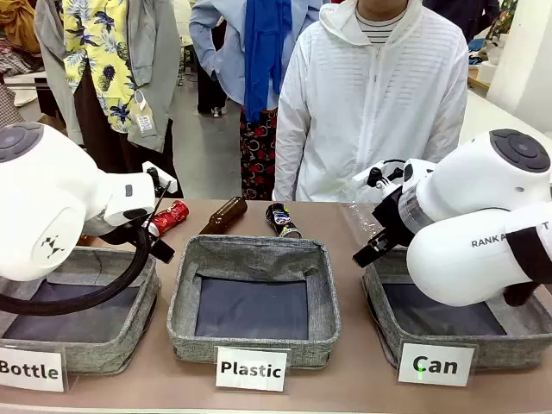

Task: Sort the can waste into the basket.
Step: Pick up the can waste from the table and place it in the right Fabric basket.

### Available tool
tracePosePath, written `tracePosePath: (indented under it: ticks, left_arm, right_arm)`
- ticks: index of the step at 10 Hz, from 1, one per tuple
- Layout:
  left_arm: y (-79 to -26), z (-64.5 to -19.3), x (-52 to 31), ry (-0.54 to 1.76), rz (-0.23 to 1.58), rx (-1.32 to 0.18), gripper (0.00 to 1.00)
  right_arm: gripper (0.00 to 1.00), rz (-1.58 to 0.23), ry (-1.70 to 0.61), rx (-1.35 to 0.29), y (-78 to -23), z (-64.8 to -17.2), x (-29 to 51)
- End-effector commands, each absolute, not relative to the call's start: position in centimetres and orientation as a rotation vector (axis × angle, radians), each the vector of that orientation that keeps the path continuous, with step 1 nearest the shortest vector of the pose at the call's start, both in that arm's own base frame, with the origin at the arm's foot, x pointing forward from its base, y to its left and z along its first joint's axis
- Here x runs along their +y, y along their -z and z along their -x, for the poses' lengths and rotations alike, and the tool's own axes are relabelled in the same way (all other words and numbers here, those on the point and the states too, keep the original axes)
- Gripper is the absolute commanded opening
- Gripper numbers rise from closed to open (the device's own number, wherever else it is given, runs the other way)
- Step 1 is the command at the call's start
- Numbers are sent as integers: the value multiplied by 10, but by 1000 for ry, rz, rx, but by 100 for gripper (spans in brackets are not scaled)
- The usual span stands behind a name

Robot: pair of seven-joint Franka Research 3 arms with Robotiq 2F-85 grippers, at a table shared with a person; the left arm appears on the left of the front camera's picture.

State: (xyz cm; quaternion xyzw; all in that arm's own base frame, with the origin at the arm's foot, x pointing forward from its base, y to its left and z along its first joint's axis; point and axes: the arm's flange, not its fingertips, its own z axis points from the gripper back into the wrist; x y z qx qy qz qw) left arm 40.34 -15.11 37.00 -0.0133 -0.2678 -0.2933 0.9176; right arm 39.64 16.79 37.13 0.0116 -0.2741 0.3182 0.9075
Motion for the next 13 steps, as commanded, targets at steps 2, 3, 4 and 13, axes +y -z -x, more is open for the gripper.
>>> tracePosePath:
  ticks: [2,3,4,13]
  left_arm:
    - [-370,-403,-151,603,27,-551,100]
    - [-370,-403,-151,603,27,-551,100]
    - [-370,-403,-151,603,27,-551,100]
    - [-370,-403,-151,603,27,-551,100]
  right_arm:
    - [100,-24,-657,-566,-371,-396,168]
    - [100,-24,-657,-566,-371,-396,168]
    - [100,-24,-657,-566,-371,-396,168]
    - [100,-24,-657,-566,-371,-396,168]
